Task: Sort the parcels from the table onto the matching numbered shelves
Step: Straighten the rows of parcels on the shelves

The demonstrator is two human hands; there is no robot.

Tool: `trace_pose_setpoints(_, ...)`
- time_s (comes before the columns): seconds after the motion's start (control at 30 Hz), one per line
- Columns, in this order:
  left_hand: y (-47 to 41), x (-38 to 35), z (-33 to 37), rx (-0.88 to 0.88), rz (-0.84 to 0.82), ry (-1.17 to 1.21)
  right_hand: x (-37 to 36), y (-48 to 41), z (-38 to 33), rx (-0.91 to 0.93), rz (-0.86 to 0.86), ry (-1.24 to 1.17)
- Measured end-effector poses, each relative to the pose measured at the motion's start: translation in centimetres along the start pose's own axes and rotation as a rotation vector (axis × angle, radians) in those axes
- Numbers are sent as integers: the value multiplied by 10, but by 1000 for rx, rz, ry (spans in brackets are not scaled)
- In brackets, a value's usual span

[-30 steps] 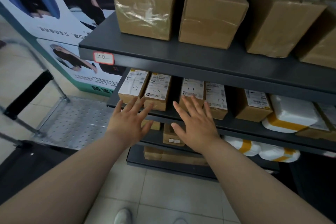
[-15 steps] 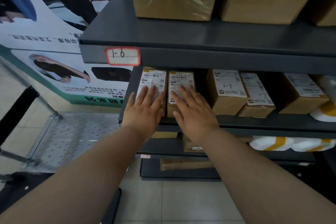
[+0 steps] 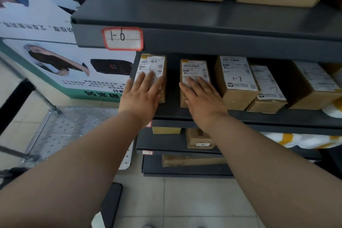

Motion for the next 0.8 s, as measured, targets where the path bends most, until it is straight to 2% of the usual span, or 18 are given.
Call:
trace_pose_setpoints(0.37,-5,4,14,1,-10,-104,2,-7,6,46,6,-18)
trace_pose_setpoints(0.43,-2,10,20,16,23,-144,11,2,4,56,101,-27)
trace_pose_setpoints(0.57,7,22,54,-98,69,-70,33,51,0,84,450,-31)
trace_pose_setpoints(0.67,13,27,82,-176,82,-61,39,78,34,-18,552,-43)
trace_pose_setpoints(0.8,12,26,111,-233,64,-66,22,83,103,-250,378,-172)
Point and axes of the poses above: each hand's wrist, its own y-axis away from the middle knuckle, its own x-axis out of the back of the hand, z = x × y, the point moved 9 cm from there along -y, towards the middle knuckle, and after that the axes turned 11 degrees about -z, right-handed, at the moved point
